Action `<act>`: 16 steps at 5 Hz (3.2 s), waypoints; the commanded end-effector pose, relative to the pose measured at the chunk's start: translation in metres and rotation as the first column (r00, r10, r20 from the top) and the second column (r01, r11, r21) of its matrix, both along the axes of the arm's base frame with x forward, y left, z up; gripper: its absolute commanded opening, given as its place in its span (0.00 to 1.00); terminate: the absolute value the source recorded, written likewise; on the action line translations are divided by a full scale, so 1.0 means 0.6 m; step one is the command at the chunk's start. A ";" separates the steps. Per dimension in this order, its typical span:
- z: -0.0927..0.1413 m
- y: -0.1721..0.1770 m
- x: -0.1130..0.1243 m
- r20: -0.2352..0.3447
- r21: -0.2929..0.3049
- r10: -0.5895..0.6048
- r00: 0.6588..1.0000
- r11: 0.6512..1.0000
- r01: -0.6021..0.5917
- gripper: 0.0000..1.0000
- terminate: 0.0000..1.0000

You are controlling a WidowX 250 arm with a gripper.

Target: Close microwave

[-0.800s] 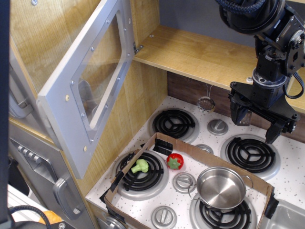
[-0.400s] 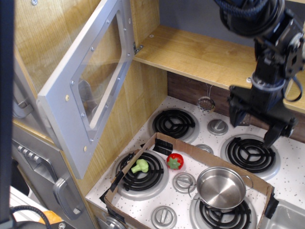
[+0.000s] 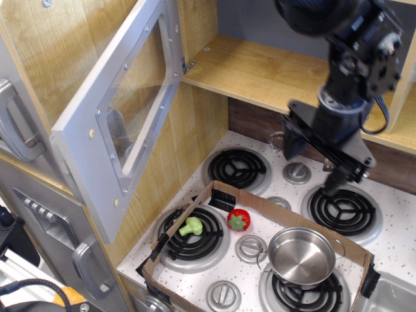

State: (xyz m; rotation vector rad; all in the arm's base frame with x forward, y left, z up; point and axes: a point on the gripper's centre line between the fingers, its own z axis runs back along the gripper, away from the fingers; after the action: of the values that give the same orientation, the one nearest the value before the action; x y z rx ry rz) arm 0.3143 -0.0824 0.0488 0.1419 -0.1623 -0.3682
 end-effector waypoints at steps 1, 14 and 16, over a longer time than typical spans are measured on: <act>0.100 0.074 -0.042 -0.019 0.080 -0.155 0.988 0.985 0.156 1.00 0.00; 0.200 0.333 -0.189 -0.328 0.265 -0.247 0.912 0.903 0.340 1.00 0.00; 0.152 0.294 -0.174 -0.147 0.266 -0.164 0.975 0.943 0.199 1.00 0.00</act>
State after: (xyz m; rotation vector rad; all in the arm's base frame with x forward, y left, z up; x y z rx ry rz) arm 0.1999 0.0940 0.1255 0.3555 0.0048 -0.5908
